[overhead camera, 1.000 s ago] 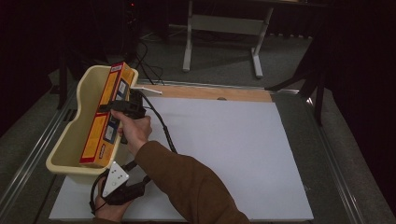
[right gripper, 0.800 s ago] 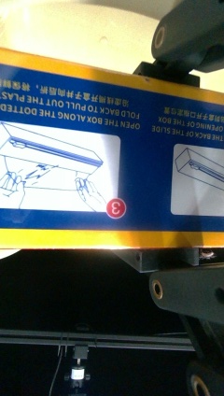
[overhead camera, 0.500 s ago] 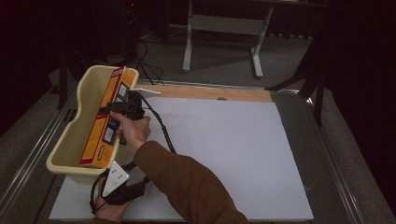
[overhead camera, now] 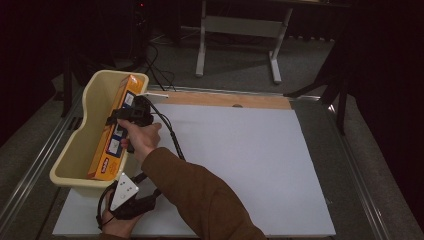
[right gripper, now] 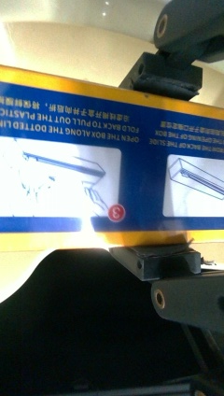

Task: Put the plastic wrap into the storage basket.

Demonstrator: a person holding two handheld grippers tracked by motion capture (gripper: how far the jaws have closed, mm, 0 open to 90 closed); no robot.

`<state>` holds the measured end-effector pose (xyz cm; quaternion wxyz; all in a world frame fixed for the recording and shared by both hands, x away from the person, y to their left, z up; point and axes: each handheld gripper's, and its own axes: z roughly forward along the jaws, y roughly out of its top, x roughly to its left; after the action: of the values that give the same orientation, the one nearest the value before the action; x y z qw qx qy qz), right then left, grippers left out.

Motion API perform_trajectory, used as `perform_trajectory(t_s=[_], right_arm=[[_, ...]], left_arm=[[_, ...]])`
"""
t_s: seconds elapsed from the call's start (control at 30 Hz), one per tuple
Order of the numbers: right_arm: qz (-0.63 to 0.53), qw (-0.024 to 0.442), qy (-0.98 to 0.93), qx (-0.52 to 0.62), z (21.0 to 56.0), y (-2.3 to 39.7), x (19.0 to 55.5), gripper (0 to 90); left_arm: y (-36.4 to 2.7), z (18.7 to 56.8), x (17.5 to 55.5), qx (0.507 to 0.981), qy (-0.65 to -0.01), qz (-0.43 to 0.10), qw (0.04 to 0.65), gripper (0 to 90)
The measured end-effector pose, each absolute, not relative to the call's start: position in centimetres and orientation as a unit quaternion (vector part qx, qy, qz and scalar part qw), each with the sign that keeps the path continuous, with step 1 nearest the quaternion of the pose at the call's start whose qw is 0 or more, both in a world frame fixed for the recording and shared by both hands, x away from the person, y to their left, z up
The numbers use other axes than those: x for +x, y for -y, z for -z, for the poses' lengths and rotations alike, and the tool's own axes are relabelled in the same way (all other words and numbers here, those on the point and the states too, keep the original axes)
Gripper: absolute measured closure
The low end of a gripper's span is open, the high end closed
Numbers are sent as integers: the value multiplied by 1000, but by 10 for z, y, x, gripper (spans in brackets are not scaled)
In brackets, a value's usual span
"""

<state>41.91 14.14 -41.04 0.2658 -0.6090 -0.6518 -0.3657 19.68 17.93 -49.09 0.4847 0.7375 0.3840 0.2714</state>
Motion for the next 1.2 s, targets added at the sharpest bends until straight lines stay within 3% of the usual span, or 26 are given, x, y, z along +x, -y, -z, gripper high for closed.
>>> perform_trajectory(t_s=[0.3, 0.47, 0.73, 0.9, 1.2], right_arm=[[364, 236, 666, -607, 408, -147, 414, 323], [377, 251, 666, -592, 403, -146, 413, 223], [370, 246, 684, -578, 401, -139, 414, 308], [375, 272, 695, -550, 402, -136, 419, 371], [403, 191, 750, -488, 399, -122, 417, 387]], left_arm=[[-180, 491, 197, 737, -385, -271, 485, 356], [-181, 491, 197, 734, -388, -271, 487, 354], [-180, 491, 197, 735, -388, -269, 485, 349], [-180, 491, 198, 736, -388, -269, 485, 349], [-180, 491, 198, 736, -388, -267, 487, 348]])
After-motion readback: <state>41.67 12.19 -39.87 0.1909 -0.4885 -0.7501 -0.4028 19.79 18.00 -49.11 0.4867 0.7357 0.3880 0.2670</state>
